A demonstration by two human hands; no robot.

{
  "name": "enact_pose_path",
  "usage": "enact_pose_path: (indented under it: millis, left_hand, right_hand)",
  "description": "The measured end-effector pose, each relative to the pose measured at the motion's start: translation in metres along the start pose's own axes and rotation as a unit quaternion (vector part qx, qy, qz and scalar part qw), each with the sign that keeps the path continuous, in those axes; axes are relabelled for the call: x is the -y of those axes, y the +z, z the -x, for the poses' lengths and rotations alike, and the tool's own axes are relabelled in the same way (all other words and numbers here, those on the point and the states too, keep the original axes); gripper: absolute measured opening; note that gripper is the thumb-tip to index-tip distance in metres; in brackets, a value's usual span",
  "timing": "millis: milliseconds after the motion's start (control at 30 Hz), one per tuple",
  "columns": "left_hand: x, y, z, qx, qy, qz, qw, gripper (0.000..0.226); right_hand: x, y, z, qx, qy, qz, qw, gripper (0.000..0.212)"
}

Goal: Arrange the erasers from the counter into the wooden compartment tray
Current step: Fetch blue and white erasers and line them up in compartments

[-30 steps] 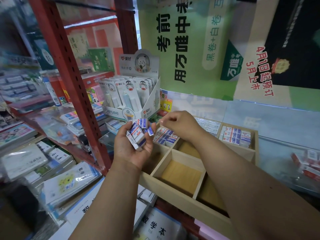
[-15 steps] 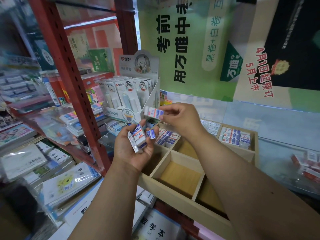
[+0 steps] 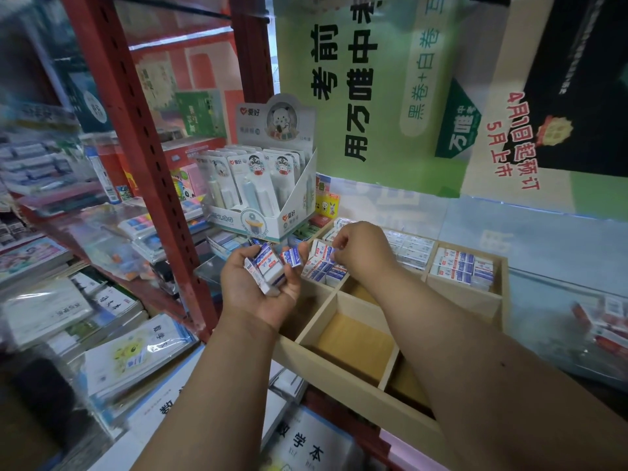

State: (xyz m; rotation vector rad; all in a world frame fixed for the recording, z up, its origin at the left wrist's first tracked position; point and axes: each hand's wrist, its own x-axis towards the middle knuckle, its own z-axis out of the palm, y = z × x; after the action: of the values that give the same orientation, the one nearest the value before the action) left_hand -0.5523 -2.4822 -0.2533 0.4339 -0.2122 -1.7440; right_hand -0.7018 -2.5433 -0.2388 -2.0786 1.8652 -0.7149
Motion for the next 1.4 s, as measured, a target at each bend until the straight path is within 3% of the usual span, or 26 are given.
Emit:
enact_pose_path:
  millis: [100,267,367,533,567,633,733,900,1167,1300,1400]
  left_hand:
    - [0.001,0.001,0.000,-0.011,0.004,0.001,1.000,0.067]
    - [0.000,0.003,0.000,-0.034,0.009,-0.012,0.999,0.025]
    - [0.001,0.004,-0.001,-0.037,0.006,-0.019,0.999,0.024]
    - [0.002,0.006,-0.001,-0.044,0.003,-0.028,0.999,0.035]
    - [0.002,0.005,-0.001,-0.043,0.001,-0.029,0.999,0.036]
    - [0.001,0.005,-0.001,-0.040,-0.007,-0.039,0.998,0.035]
    - [0.000,0.007,0.000,-0.029,-0.022,-0.048,0.998,0.032]
    - [0.002,0.010,-0.002,-0.022,-0.049,-0.075,0.996,0.034]
    - [-0.001,0.005,-0.007,0.018,-0.068,-0.051,0.996,0.049]
    - [0.002,0.004,-0.005,-0.042,-0.020,0.013,0.999,0.044]
    - [0.001,0.004,-0.003,-0.069,0.021,0.011,0.997,0.038]
  right_hand:
    - [0.002,0.001,0.000,0.005,-0.006,0.063,0.998,0.021]
    - [0.002,0.001,0.003,-0.020,-0.012,0.059,0.998,0.014]
    - [0.003,0.001,0.005,-0.005,0.005,0.054,0.999,0.028]
    - [0.003,0.002,0.003,0.034,0.001,0.060,0.998,0.026]
    - [0.004,0.002,0.003,0.041,-0.016,0.040,0.998,0.026]
    - [0.008,-0.003,0.007,0.060,-0.062,-0.112,0.990,0.023]
    - [0.017,-0.013,0.021,0.155,-0.101,-0.377,0.907,0.034]
    - [0.022,-0.009,0.023,0.239,-0.142,-0.444,0.852,0.042]
    - [0.008,-0.015,0.017,0.175,-0.163,-0.420,0.876,0.026]
    - [-0.003,-0.023,0.007,0.060,-0.068,-0.510,0.855,0.027]
    - [-0.009,-0.029,0.003,-0.026,-0.008,-0.460,0.887,0.022]
